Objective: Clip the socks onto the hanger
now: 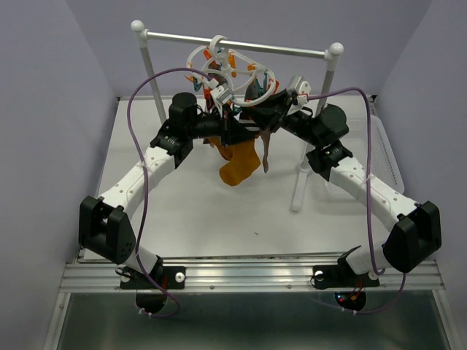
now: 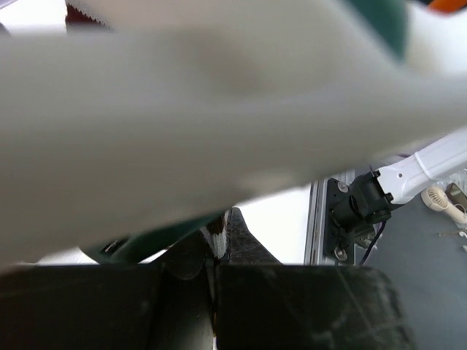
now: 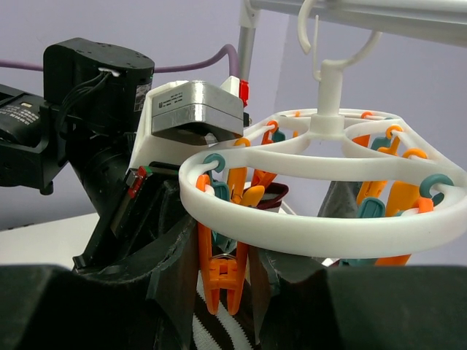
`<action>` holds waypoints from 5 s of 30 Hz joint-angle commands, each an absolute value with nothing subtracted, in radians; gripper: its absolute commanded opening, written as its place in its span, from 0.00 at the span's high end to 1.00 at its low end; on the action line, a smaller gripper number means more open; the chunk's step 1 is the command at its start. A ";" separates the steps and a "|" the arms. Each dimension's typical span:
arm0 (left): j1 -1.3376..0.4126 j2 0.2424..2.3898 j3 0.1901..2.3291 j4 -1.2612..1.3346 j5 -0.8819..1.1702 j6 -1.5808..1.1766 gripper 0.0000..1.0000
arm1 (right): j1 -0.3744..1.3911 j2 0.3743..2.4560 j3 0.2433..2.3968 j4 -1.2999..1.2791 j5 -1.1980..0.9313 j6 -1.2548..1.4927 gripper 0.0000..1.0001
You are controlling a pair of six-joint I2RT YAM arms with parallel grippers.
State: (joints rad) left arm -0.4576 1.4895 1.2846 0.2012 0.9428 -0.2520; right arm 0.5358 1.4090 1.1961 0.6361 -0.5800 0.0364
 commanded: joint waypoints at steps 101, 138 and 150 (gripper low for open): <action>-0.457 1.402 1.239 0.288 1.075 -0.176 1.00 | 0.534 1.410 1.221 0.686 -0.693 0.075 0.99; -0.457 1.377 1.236 0.255 1.177 0.028 1.00 | 0.525 1.407 1.203 0.733 -0.879 0.202 0.99; -0.457 1.394 1.226 0.222 1.077 0.006 1.00 | 0.515 1.327 1.115 0.657 -0.651 0.170 0.72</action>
State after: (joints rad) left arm -0.4564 1.4078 1.2205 0.2104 1.1076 0.0021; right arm 0.5163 1.3949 1.1431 0.6922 -0.6987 0.1799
